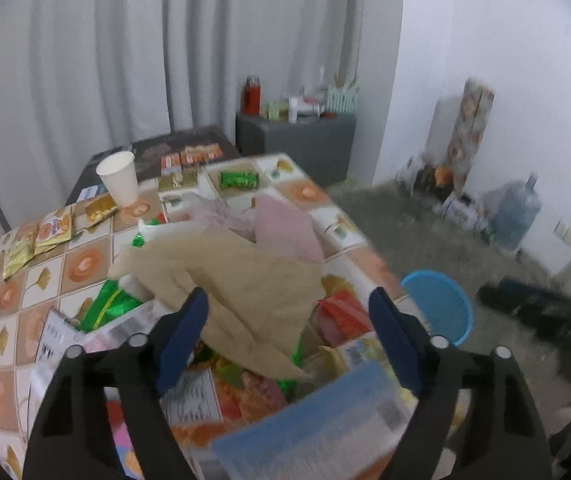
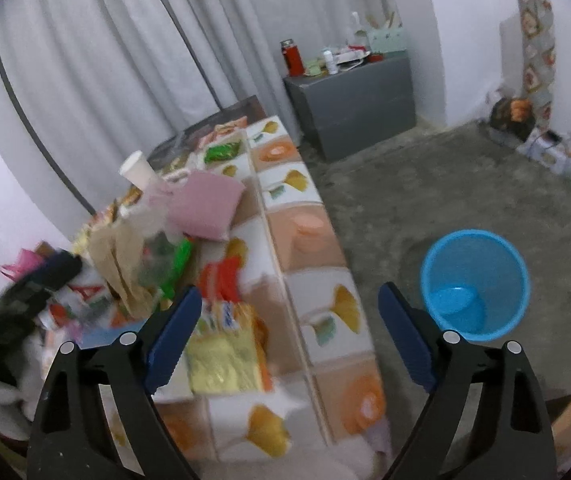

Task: Collect trash
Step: 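Grasp the brown paper bag with the left tool while the right tool grasps the clear plastic cup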

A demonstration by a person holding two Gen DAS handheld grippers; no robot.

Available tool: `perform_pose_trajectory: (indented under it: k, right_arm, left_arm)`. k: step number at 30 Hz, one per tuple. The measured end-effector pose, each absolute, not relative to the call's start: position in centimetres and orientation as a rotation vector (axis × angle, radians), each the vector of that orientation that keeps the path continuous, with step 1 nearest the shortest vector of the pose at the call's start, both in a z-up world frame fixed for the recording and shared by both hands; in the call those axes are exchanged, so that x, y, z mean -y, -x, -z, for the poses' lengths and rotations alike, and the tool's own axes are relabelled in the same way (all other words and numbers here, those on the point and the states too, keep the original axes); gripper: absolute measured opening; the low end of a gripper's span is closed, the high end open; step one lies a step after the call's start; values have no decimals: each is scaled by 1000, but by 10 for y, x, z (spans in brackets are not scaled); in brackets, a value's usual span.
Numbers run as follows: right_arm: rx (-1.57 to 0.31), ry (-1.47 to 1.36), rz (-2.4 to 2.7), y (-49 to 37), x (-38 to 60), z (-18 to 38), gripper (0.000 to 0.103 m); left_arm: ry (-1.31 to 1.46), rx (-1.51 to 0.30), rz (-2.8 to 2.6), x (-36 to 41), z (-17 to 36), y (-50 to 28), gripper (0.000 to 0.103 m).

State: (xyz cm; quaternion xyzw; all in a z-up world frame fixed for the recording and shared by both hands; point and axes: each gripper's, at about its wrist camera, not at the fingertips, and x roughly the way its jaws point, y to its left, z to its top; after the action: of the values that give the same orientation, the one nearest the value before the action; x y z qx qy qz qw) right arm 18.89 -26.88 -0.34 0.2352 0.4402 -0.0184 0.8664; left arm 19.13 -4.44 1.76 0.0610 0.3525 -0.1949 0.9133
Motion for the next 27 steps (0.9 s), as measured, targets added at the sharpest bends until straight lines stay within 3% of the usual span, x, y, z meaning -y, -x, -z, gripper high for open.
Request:
perform_pose_trajectory:
  k: [7, 15, 20, 27]
  right_arm:
    - [-925, -608, -74, -242, 273, 8, 83]
    - [-976, -702, -208, -274, 265, 20, 81]
    - [-1059, -863, -364, -294, 251, 41, 81]
    - [-1159, -940, -495, -320, 219, 58, 81]
  left_arm:
    - [-197, -840, 357, 50, 14, -232, 50]
    - [-152, -853, 410, 45, 10, -234, 28]
    - [-114, -852, 422, 38, 6, -234, 8]
    - [-43, -787, 418, 18, -17, -229, 2]
